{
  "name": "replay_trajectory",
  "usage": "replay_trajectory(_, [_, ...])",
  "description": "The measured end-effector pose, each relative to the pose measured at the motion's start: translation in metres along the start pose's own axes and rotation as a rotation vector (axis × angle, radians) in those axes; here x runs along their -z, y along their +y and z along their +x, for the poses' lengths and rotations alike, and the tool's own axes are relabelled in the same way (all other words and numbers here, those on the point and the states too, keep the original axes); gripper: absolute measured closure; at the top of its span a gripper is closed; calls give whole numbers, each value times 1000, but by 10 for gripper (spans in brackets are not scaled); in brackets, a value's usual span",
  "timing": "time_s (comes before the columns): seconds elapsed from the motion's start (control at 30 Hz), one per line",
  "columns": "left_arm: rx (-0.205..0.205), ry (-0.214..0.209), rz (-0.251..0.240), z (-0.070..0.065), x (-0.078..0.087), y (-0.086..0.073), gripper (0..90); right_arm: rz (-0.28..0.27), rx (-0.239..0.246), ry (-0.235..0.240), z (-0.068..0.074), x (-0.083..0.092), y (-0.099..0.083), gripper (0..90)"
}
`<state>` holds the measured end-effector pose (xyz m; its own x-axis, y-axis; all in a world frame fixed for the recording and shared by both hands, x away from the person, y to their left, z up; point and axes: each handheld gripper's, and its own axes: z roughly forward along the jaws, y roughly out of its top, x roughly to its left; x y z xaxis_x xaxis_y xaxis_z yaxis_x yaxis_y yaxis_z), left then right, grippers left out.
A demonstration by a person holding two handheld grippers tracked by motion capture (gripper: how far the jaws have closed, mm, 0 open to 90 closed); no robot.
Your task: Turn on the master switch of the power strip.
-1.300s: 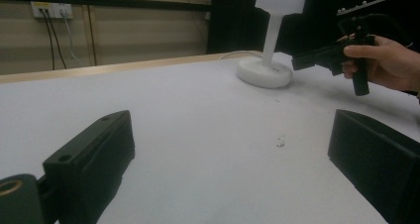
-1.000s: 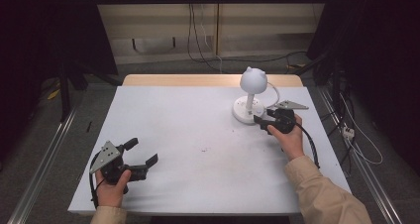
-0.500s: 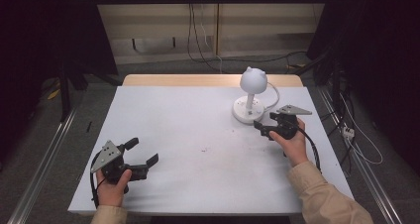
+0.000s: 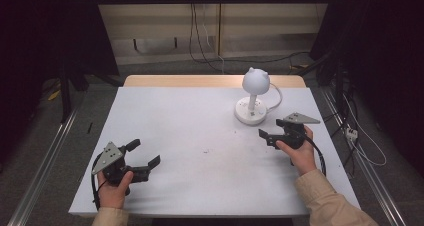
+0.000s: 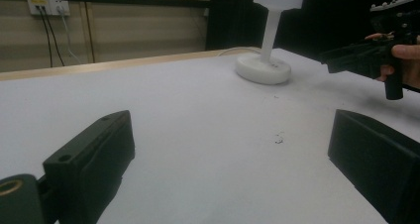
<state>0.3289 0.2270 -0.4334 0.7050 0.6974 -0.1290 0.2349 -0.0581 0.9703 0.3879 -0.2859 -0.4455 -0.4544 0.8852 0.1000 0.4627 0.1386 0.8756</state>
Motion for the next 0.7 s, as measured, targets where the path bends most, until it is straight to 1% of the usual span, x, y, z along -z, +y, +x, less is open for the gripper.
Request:
replay_trajectory(0.13, [2, 1, -1, 0, 0, 0, 39, 0, 5, 2, 3, 4, -2, 136])
replay_trajectory(0.27, [-1, 2, -1, 0, 0, 0, 39, -3, 13, 17, 7, 7, -4, 136])
replay_trajectory(0.57, [-2, 4, 3, -1, -1, 0, 39, -4, 1, 32, 9, 13, -11, 135])
replay_trajectory(0.7, [0, 3, 3, 0, -1, 0, 38, -5, 5, 37, 10, 17, -13, 135])
